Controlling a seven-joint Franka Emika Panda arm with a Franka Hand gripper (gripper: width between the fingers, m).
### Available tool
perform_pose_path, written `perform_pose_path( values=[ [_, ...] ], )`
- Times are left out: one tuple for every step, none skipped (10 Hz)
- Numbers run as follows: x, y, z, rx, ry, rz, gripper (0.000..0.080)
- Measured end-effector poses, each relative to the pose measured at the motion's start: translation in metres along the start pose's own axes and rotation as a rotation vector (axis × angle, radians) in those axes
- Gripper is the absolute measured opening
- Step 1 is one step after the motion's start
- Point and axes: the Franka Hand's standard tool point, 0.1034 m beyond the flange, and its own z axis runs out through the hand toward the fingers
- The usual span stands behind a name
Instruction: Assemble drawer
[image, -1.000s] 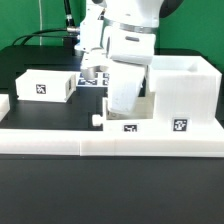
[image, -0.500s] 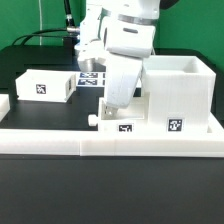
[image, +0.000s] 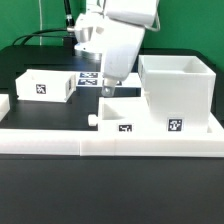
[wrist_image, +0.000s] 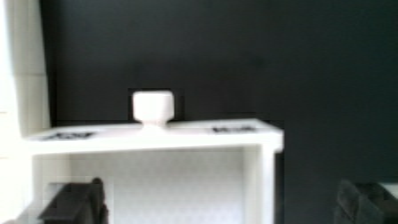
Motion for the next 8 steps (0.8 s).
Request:
perform_pose_path(
  values=[
    [-0.013, -0.002, -0.004, 0.008, -0.005, -0.020, 0.0649],
    [-0.014, -0.002, -0.003, 0.009, -0.003, -0.016, 0.0649],
    [-0.017, -0.002, -0.002, 0.011, 0.005, -0.022, 0.0649],
    [-0.017, -0.002, -0.002, 0.012, 0.004, -0.017, 0.0649],
    [-0.019, -0.001, 0.001, 0.016, 0.020, -0.064, 0.0649],
    [-0.030, 0.003, 0.010, 0.027, 0.073, -0.088, 0.0649],
    [-0.041, 0.009, 0.017, 0.028, 0.121, -0.079, 0.0649],
    [-0.046, 0.011, 0.023, 0.029, 0.161, -0.090, 0.0649]
  ],
)
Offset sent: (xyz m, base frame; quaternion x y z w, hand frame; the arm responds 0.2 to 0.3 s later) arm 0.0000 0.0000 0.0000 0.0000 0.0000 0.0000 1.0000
